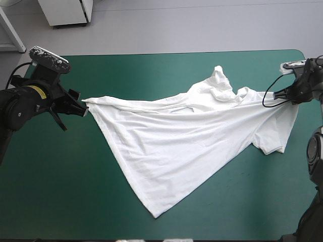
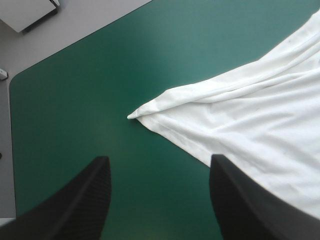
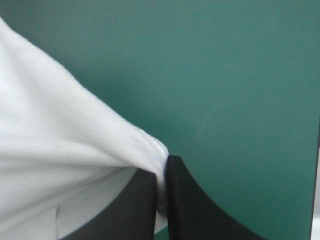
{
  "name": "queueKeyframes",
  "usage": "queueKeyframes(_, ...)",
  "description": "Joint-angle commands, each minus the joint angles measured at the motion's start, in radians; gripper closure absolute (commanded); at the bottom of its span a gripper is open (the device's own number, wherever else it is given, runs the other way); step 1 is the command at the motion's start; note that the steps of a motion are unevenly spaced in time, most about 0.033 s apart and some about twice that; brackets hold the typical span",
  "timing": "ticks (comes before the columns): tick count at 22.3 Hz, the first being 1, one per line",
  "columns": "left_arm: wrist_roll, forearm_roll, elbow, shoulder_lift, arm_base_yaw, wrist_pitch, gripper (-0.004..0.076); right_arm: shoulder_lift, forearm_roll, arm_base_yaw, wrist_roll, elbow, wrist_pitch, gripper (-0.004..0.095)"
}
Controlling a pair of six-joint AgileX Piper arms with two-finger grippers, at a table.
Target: Fold the cloth
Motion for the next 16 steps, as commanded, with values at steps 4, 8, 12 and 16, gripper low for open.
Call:
queueKeyframes(4, -0.012, 0.006, -0.020, 0.006, -0.006, -0.088, 0.0294, 0.068, 0.024, -0.099, 0.008, -0.161, -0.045, 0.0921)
queueKeyframes(8, -0.012, 0.006, -0.020, 0.030, -0.006, -0.088, 0.0293, 0.130, 0.090, -0.166, -0.005, -0.208, -0.067, 0.0921)
queueKeyframes(12, -0.012, 0.004, -0.020, 0.038, -0.006, -0.088, 0.0293, 0.130, 0.187, -0.176, -0.076, -0.208, -0.065, 0.0920)
queueKeyframes(16, -0.012, -0.011, -0.024, 0.036, -0.006, -0.063, 0.0293, 0.130, 0.303, -0.178, -0.175, -0.208, -0.037, 0.0834)
